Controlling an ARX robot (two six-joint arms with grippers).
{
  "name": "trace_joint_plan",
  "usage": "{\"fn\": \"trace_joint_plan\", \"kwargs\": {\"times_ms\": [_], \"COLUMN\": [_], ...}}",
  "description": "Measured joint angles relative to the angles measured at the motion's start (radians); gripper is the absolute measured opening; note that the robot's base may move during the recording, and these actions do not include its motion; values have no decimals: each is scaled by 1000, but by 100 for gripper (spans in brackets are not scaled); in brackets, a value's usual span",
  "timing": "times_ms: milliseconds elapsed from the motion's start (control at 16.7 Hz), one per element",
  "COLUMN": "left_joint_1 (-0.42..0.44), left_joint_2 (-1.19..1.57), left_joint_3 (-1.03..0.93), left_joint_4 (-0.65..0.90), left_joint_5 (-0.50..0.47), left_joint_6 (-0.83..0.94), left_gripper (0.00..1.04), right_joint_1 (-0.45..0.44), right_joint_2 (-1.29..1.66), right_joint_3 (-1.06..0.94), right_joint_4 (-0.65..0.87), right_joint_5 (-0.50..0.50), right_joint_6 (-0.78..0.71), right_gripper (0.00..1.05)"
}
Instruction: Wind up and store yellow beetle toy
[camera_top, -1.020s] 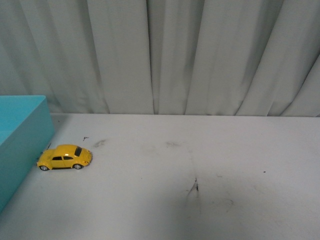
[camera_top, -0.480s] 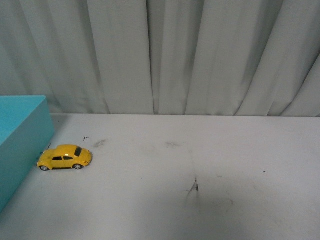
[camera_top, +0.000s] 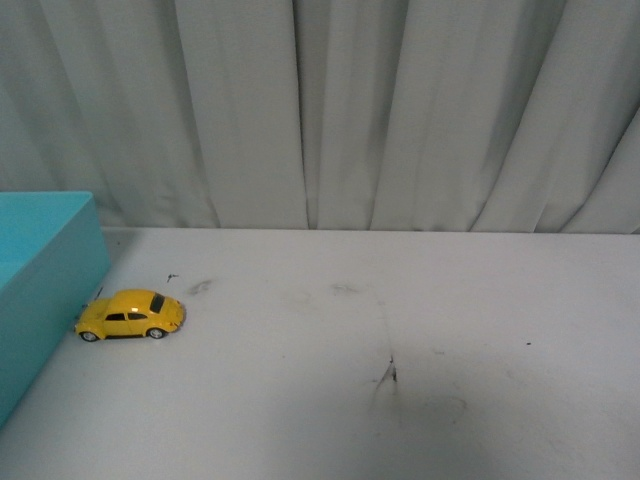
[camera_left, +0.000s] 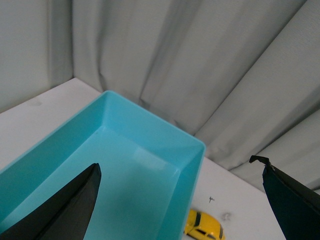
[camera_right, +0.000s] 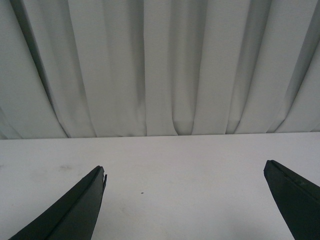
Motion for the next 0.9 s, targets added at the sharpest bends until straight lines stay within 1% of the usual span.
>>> {"fn": "trace_joint_plan", "kwargs": {"times_ms": [60, 120, 180, 240, 300, 360, 420, 660, 720, 900], "left_joint_1": [-14, -54, -94, -137, -179, -205, -261, -321, -338, -354], "left_joint_2": [391, 588, 698, 773, 823, 863, 948, 1041, 1059, 1078], "left_joint_3": [198, 368, 501, 600, 665, 712, 787, 906, 923, 937], "left_joint_4": [67, 34, -3, -66, -131, -195, -356, -571, -626, -665], "left_joint_5": [114, 132, 156, 203, 216, 226, 244, 243, 238, 230], "left_joint_6": [36, 88, 156, 246, 345, 445, 761, 1204, 1281, 1346], "left_gripper": [98, 98, 98, 98, 98, 98, 98, 98, 98, 98], "right_joint_1": [0, 0, 0, 0, 0, 0, 0, 0, 0, 0], "right_joint_2": [0, 0, 0, 0, 0, 0, 0, 0, 0, 0], "right_joint_3": [0, 0, 0, 0, 0, 0, 0, 0, 0, 0], "right_joint_4": [0, 0, 0, 0, 0, 0, 0, 0, 0, 0], "right_joint_5": [0, 0, 0, 0, 0, 0, 0, 0, 0, 0], "right_joint_6": [0, 0, 0, 0, 0, 0, 0, 0, 0, 0], "right_gripper": [98, 98, 98, 98, 98, 98, 98, 98, 98, 98]}}
